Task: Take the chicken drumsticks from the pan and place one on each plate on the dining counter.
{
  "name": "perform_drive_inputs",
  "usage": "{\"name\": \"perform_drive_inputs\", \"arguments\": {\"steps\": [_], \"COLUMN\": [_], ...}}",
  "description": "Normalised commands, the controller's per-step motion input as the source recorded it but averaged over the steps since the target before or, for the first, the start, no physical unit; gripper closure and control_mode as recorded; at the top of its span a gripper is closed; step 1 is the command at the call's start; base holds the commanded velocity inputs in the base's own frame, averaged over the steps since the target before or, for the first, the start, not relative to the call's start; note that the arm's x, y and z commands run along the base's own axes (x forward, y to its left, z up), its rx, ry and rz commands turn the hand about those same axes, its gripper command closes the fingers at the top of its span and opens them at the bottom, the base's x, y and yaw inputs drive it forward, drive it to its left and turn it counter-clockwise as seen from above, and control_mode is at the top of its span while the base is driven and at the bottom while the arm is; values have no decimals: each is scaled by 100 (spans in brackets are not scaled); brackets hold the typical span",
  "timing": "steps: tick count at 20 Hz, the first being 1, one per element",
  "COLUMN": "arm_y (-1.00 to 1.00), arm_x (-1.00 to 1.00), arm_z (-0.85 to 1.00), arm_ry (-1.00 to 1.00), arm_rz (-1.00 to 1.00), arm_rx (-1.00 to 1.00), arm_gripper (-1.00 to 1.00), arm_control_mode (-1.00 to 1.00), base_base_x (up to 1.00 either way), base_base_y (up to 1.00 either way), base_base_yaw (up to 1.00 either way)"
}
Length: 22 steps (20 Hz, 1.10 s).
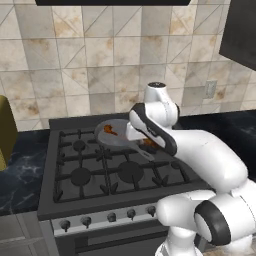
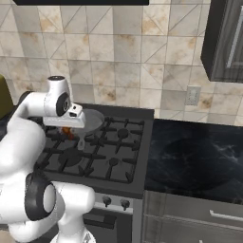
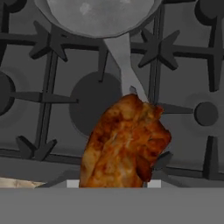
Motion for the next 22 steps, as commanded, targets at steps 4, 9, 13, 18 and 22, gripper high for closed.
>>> {"name": "perform_drive_inputs", "arguments": {"steps": [4, 9, 13, 18, 22], "arm_y": [-22, -19, -8, 0, 0], "arm_x": [-59, -65, -37, 0, 0], "arm_z": [25, 20, 6, 0, 0], "arm_ry": [1, 0, -3, 0, 0], "arm_rz": [-4, -6, -6, 0, 0], "arm_rx": [0, 0, 0, 0, 0], "arm_gripper": [100, 100, 100, 100, 100], "arm_control_mode": [-100, -100, -100, 100, 100], "base_base_x": [0, 0, 0, -1, -19], "base_base_y": [0, 0, 0, 0, 0], "base_base_yaw": [0, 0, 0, 0, 0]}}
